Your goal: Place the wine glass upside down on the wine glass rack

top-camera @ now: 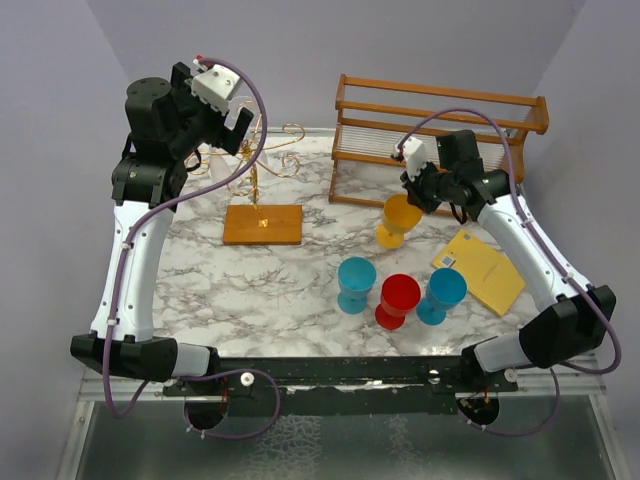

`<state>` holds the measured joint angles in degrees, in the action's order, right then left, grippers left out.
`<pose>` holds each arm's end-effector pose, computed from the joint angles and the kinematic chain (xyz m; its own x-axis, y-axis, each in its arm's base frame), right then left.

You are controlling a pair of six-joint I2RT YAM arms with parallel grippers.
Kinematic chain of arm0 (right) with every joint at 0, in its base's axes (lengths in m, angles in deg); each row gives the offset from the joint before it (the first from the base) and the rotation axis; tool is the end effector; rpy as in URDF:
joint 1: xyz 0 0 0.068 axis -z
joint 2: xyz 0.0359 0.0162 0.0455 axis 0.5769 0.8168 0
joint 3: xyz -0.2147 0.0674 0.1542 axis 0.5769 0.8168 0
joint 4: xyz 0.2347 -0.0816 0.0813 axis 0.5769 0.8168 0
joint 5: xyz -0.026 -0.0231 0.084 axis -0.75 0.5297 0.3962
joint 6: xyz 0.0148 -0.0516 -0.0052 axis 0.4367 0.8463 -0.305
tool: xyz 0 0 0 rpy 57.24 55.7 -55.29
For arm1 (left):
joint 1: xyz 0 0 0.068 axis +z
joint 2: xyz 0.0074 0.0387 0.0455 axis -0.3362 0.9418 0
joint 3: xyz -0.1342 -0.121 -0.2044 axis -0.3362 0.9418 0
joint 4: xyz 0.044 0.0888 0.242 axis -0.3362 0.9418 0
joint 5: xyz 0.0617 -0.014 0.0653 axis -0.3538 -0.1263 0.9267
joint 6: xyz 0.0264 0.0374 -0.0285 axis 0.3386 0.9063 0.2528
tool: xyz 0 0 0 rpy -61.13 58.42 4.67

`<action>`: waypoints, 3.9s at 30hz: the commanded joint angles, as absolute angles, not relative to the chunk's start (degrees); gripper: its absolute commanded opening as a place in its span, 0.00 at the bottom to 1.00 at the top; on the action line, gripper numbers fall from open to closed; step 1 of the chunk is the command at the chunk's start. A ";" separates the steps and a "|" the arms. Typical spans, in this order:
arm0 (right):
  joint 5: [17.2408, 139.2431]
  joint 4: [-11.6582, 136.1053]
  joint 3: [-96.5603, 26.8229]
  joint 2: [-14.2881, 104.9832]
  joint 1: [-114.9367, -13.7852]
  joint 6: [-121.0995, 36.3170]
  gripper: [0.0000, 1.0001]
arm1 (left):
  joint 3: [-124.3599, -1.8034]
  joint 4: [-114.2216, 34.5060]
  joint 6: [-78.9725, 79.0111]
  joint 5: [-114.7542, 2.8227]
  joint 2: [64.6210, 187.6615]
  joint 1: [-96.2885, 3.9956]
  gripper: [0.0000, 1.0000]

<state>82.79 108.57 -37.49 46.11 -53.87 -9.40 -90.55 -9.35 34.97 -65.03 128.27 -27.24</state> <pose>0.2819 0.1030 0.3354 -0.4625 -0.6111 -0.6424 -0.7171 0.6839 -0.1342 0.2710 -0.0468 0.5072 0.0665 0.3731 -0.9254 0.4283 0.8270 0.3642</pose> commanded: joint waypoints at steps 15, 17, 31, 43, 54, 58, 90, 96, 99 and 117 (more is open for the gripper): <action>93.89 93.64 -59.65 38.51 -53.65 -17.45 0.02 | -90.65 -16.65 8.05 -78.42 127.37 -27.38 0.97; 96.65 94.29 -62.98 39.56 -53.67 -19.63 0.02 | -89.01 -19.61 2.33 -81.55 127.59 -27.38 0.94; 106.15 92.48 -68.15 43.06 -53.69 -30.21 0.02 | -78.92 -38.12 -28.04 -93.63 131.79 -31.53 0.77; 106.88 91.78 -66.89 43.19 -53.69 -30.73 0.02 | -81.53 -33.24 -26.76 -89.28 136.30 -38.00 0.59; 105.14 91.04 -64.43 42.47 -53.69 -29.63 0.02 | -82.25 -32.61 -25.36 -89.43 137.77 -39.69 0.12; 104.52 90.94 -63.59 42.44 -53.69 -28.88 0.02 | -82.23 -32.18 -24.71 -89.06 137.59 -39.73 0.01; 92.67 98.16 -57.84 35.94 -53.69 -12.69 1.00 | -102.22 -14.91 9.87 -60.28 135.07 -36.29 0.00; 92.83 97.51 -49.72 33.35 -53.69 -9.69 1.00 | -104.07 -15.11 14.27 -57.34 135.07 -36.32 0.00; 95.92 93.90 -41.11 31.70 -53.69 -9.65 1.00 | -104.25 -15.62 15.99 -56.79 135.36 -36.28 0.00; 97.43 82.04 -21.90 27.40 -53.52 -14.33 1.00 | -107.32 -16.00 44.40 -41.59 142.49 -44.98 0.00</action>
